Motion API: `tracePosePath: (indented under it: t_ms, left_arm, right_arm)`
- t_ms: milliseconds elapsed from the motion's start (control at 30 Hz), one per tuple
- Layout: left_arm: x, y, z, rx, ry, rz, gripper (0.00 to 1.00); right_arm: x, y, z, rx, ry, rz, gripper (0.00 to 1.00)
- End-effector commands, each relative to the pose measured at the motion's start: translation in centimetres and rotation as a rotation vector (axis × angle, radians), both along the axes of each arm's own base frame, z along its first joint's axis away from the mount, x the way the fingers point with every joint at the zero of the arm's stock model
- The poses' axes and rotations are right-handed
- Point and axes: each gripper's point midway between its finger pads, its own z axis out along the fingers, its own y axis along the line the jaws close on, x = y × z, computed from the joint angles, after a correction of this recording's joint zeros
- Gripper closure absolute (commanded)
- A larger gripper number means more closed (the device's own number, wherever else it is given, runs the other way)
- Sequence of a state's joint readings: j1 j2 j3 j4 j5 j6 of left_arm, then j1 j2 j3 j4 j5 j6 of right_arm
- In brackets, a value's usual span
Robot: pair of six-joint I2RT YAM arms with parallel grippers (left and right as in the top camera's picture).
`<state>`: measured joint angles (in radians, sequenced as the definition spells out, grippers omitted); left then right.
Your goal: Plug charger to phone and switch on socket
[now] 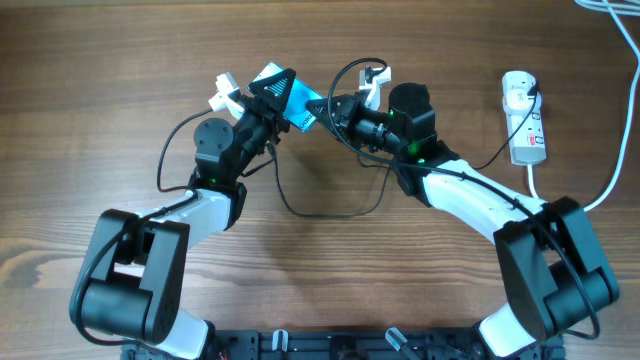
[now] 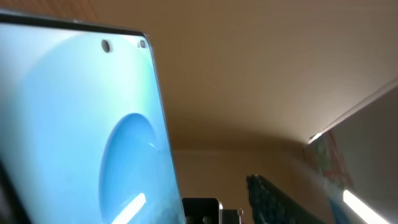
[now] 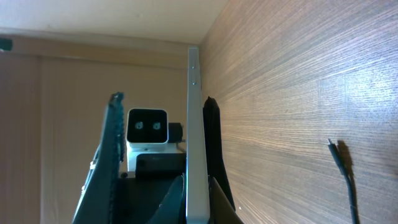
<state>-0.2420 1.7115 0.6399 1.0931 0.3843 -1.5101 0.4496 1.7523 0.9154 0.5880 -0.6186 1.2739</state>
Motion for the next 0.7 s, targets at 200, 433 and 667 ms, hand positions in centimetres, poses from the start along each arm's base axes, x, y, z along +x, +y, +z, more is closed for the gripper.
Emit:
tracePosePath:
  t_ms: [200,433,667]
  left_arm:
    - [0.2,-0.2,1.9,-0.034,-0.041,-0.006,0.80]
    - [0.2,-0.2,1.9,-0.034,-0.040,-0.006,0.96]
    - [0.3,-0.1,0.6,-0.020,0.011,-0.013,0.96]
  right_arm:
    - [-0.7,0.5,-0.7,-0.036,-0.029,0.054,0.96]
    - [-0.8,0.6,-0.6,-0.032,-0.024,0.064,0.60]
    - [-0.3,-1.4,-0.1,-0.019,-0.049,0.095,0.04]
